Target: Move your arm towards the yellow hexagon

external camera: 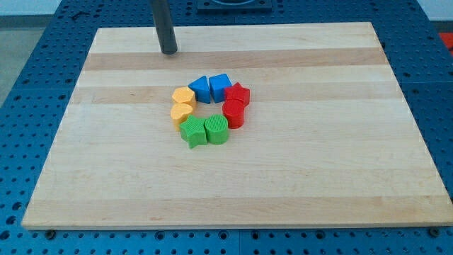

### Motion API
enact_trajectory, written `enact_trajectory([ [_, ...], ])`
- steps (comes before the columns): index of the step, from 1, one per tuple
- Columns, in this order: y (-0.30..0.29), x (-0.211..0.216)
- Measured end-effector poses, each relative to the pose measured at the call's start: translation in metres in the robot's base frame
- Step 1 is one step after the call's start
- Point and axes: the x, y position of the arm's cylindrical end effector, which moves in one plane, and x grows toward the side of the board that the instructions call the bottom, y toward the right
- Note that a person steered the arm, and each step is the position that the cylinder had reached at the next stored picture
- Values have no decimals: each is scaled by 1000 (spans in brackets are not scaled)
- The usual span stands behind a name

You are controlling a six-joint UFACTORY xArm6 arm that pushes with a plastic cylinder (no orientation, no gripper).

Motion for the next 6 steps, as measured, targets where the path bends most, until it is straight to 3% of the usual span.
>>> enact_trajectory([
  [3,-12,115],
  [4,-12,117],
  [5,-12,162],
  [6,-2,148],
])
